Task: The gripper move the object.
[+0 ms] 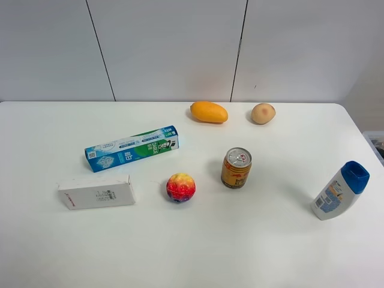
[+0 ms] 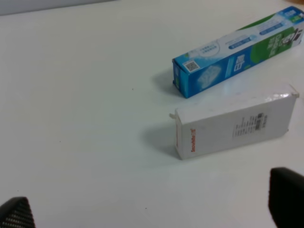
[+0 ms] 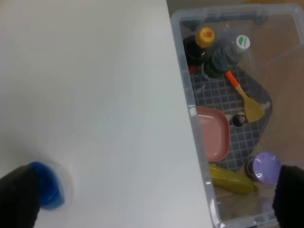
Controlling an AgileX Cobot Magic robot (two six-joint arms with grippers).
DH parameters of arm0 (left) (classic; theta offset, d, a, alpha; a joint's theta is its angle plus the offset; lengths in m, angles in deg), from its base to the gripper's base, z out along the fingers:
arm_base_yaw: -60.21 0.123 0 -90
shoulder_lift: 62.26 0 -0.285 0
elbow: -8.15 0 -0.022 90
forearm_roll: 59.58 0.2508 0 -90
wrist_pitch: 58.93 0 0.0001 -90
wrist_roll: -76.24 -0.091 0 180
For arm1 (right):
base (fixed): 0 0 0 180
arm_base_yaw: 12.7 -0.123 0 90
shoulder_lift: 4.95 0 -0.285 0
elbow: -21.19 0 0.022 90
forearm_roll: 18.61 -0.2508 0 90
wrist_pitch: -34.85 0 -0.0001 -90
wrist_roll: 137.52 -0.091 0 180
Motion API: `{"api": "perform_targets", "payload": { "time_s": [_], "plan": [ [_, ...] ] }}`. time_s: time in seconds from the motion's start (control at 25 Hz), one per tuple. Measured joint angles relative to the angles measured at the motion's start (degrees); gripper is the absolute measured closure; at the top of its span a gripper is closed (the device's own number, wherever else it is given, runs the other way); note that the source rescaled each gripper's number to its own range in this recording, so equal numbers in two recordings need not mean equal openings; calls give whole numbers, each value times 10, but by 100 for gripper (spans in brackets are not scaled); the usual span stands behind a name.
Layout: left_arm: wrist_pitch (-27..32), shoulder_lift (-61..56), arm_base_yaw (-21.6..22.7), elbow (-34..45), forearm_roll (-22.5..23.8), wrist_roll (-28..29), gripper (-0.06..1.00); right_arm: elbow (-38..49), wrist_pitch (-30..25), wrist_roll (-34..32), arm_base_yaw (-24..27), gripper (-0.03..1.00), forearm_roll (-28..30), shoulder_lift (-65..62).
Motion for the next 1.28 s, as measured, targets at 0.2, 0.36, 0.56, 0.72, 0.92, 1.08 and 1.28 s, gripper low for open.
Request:
{"api": "perform_targets", "payload": {
  "time_s": [0.2,0.36,0.56,0.72,0.92,1.08,1.28],
  "plan": [
    [0,0,0,0,0,0,-6,98,0,1,1,-3,-13,-110],
    [0,0,0,0,0,0,-6,194,26,11,-25,-3,-15,-198],
    [0,0,0,0,0,0,-6,282,66,13,-52,-3,-36,-263],
    [0,0,0,0,0,0,-6,327,89,12,-69,-3,-46,-293],
    [0,0,0,0,0,0,-6,357,99,-18,-76,-3,-45,-338],
    [0,0,0,0,0,0,-6,377,102,-30,-76,-3,-44,-383],
    [0,0,0,0,0,0,-6,411,101,-30,-76,-3,-37,-452]
  ]
}}
